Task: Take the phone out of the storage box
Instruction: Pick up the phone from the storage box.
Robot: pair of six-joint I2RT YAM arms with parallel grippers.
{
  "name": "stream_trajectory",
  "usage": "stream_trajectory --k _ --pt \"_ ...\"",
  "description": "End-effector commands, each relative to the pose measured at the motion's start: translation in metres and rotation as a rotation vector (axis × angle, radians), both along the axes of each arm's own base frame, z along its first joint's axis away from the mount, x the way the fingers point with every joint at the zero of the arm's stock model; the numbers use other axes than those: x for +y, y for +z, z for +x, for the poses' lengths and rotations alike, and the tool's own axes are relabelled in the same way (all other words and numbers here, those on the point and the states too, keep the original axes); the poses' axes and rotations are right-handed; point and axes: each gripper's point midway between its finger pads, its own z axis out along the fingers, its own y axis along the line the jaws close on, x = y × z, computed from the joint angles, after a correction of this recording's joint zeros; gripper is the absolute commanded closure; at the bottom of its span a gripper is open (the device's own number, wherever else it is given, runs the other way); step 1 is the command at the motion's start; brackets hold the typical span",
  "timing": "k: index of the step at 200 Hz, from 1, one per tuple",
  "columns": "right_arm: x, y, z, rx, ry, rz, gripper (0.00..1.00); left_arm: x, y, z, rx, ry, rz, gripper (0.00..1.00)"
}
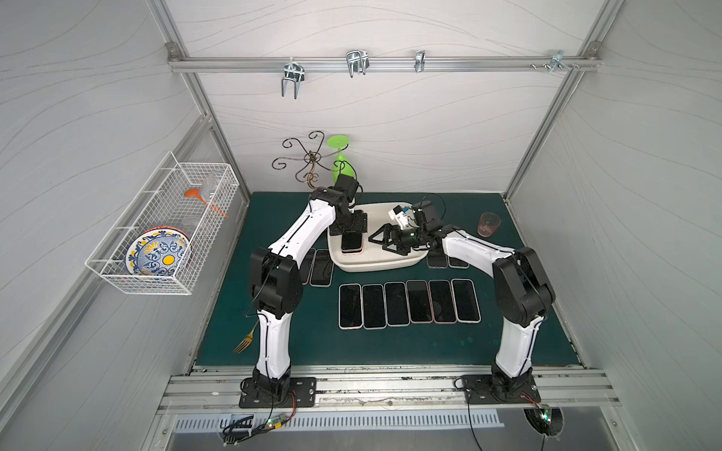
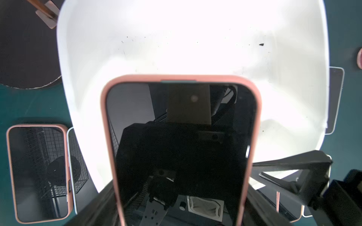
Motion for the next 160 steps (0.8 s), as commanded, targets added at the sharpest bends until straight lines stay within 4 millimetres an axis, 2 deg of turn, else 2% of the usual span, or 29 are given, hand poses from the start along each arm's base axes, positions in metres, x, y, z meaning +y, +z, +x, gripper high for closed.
stream_trajectory --k 1,53,84,101,120,160 --pt "-0.016 -0.008 0.01 0.023 -0.039 -0.016 0.02 -0.005 0.006 0.037 -0.093 -0.001 0.0 0.42" --pt "-0.031 -0.009 0.004 0.006 -0.013 -0.125 0.02 -0.003 -0.061 0.079 -0.034 0.021 0.055 0.36" --pt "-0.042 -0.013 -0.001 0.015 -0.007 -0.162 0.01 0.008 -0.098 0.087 0.035 0.05 0.075 0.3" --pt "-0.046 -0.012 -0.002 0.022 -0.007 -0.156 0.01 0.011 -0.107 0.087 0.043 0.055 0.081 0.21" --pt "-0.046 -0.008 -0.004 0.017 -0.001 -0.147 0.01 0.013 -0.107 0.086 0.042 0.066 0.075 0.1" --pt "-0.045 -0.012 -0.007 0.027 0.012 -0.139 0.01 0.02 -0.105 0.088 0.033 0.072 0.087 0.08"
